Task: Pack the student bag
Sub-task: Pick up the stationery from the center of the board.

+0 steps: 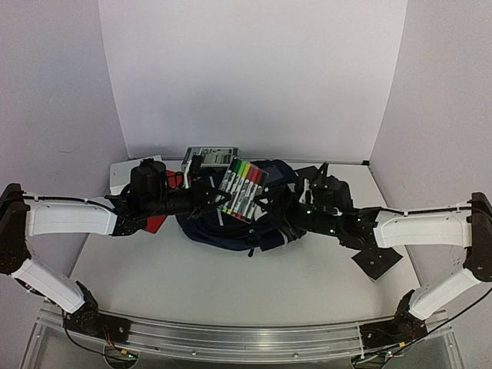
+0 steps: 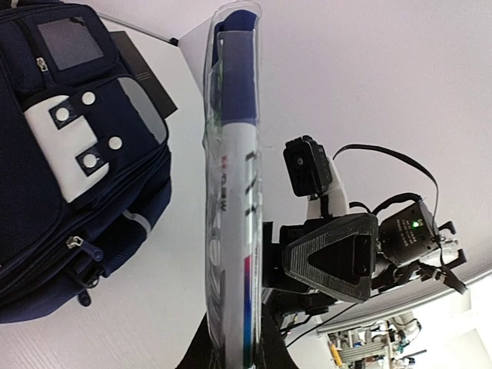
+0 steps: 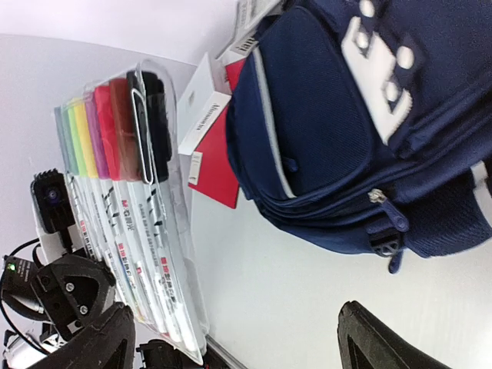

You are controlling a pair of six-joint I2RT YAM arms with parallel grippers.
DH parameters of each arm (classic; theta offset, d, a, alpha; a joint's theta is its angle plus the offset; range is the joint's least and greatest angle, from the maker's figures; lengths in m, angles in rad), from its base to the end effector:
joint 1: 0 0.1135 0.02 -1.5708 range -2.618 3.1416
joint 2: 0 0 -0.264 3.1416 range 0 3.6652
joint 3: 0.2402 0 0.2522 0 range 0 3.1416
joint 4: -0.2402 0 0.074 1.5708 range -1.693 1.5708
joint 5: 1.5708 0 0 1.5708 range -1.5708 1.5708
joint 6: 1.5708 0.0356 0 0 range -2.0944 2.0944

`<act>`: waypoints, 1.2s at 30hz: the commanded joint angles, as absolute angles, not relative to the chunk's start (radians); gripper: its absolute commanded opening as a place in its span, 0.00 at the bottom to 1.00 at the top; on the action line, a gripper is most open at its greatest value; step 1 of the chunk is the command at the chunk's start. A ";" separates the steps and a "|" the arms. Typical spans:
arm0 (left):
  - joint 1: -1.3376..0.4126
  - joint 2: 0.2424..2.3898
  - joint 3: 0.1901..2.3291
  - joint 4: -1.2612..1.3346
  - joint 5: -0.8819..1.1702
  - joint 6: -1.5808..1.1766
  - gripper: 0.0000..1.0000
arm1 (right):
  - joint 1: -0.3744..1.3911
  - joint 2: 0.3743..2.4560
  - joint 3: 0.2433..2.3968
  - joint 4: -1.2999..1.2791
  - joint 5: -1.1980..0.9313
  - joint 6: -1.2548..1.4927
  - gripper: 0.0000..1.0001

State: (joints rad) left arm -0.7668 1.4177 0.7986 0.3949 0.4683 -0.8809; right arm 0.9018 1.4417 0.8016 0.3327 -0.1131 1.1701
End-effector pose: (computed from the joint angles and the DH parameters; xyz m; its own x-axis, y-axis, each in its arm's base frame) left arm 0.2173 -0.2316 0.2576 -0.8239 -0.1619 -0.5431 0.4723 0.3336 -0.8159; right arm 0.1969 0.2555 0.2440 -0.8523 0.3972 -0.3403 -0.1572 0.4260 0.8909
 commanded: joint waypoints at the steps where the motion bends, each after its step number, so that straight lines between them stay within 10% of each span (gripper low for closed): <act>1: -0.765 1.393 0.818 0.650 0.536 -0.990 0.00 | 0.899 1.472 0.942 0.345 -0.208 1.032 0.87; 7: -0.765 1.354 0.758 0.726 0.613 -1.013 0.01 | 0.899 1.520 1.018 0.390 -0.252 0.996 0.69; 11: -0.765 1.321 0.727 0.734 0.624 -1.025 0.08 | 0.899 1.554 1.029 0.479 -0.319 1.014 0.35; 17: -0.761 1.272 0.758 0.584 0.641 -0.963 0.49 | 0.899 1.553 1.034 0.544 -0.415 0.993 0.00; 28: -0.728 1.257 0.829 0.470 0.732 -0.917 0.63 | 0.899 1.541 1.048 0.509 -0.631 0.935 0.00; 32: -0.719 1.275 0.821 0.492 0.736 -0.936 0.33 | 0.900 1.555 1.084 0.461 -0.665 0.904 0.02; 36: -0.632 1.267 0.816 0.407 0.732 -0.939 0.01 | 0.901 1.560 1.150 0.255 -0.511 0.760 0.53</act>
